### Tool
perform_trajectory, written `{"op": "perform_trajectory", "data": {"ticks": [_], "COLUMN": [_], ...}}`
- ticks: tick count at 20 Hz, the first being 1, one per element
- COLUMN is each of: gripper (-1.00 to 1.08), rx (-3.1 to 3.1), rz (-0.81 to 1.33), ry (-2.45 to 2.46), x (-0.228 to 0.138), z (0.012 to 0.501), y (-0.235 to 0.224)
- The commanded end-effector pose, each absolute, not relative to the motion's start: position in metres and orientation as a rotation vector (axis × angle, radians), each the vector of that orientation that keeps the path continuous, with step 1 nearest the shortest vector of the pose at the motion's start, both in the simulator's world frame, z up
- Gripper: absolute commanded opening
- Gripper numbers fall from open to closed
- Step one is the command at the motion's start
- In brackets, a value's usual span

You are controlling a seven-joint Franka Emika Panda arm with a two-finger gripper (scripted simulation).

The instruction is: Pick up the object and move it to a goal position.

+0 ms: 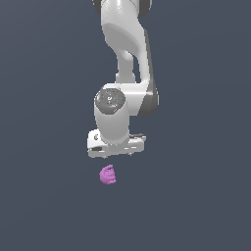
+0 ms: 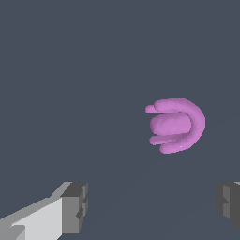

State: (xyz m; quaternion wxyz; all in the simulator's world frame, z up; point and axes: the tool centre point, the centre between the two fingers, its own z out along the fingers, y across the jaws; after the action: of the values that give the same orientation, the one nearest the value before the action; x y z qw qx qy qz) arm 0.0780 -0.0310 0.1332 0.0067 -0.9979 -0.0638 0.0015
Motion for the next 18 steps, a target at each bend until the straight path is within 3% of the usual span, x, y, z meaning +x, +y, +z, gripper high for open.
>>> {"op": "perform_trajectory", "data": {"ticks": [1,18], "gripper": [1.00,1.00], "rx": [-3.121,-3.113], "rz": [0.003,0.000], "ry": [-0.249,-0.420], "x": [0.090,0.126], "z": [0.125,0.090], "y": [-0.041,-0.078]}}
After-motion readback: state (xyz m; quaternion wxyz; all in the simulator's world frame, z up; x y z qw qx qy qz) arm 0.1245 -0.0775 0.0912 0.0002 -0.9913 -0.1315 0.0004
